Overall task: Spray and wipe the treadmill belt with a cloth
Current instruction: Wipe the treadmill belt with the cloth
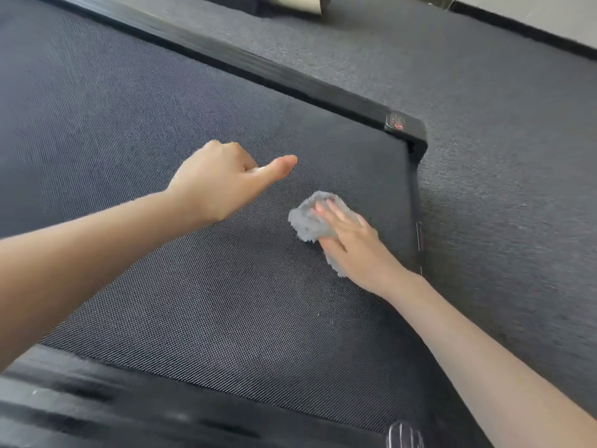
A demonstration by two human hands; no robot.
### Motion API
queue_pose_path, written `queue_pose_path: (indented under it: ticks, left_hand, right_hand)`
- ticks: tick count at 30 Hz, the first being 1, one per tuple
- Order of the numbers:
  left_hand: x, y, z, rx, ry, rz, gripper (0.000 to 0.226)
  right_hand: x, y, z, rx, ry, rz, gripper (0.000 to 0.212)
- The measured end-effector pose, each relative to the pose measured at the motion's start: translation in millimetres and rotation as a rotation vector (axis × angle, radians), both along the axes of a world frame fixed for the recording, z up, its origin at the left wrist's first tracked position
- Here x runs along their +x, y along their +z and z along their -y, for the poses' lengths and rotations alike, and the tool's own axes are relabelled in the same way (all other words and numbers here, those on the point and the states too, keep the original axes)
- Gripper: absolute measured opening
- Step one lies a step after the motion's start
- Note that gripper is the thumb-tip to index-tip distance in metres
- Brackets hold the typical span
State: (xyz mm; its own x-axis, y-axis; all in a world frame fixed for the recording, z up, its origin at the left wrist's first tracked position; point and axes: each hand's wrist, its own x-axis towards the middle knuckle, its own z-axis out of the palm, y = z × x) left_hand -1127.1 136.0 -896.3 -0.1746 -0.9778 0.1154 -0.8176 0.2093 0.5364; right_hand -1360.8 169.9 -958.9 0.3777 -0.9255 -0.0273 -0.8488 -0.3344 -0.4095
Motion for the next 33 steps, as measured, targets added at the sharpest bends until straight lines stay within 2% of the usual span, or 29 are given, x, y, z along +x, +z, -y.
queue_pose_path:
  ticks: [2, 8, 14, 19, 24, 27, 33]
  left_hand:
    - [0.1, -1.1, -0.8, -0.001, -0.006, 0.004, 0.099]
    - [-1.3, -8.9, -3.6, 0.033, -0.035, 0.031, 0.100]
    - [0.4, -5.1, -5.2, 0.044, -0.024, 0.012, 0.099]
    - [-2.8, 6.9, -11.9, 0.033, -0.031, -0.021, 0.096]
    - [2.5, 11.3, -17.8, 0.014, -0.037, -0.013, 0.095]
    - [6.3, 10.7, -21.8, 0.033, -0.029, 0.007, 0.103]
    - [8.6, 5.9, -22.8, 0.039, -0.027, -0.023, 0.103]
  right_hand:
    - [-2.7, -5.1, -9.9, -0.016, 0.066, -0.014, 0.050]
    - [-14.3, -11.6, 13.7, -0.059, 0.058, -0.054, 0.049]
    - [-14.3, -1.8, 51.0, -0.034, -0.164, -0.054, 0.048]
    - [-6.9, -4.1, 40.2, 0.065, -0.266, 0.048, 0.051]
    - [3.6, 0.5, -4.8, 0.010, -0.149, 0.070, 0.050]
    - [9.8, -7.4, -27.6, -0.061, -0.069, 0.026, 0.051]
    - [10.8, -10.6, -29.3, -0.134, -0.051, -0.117, 0.075]
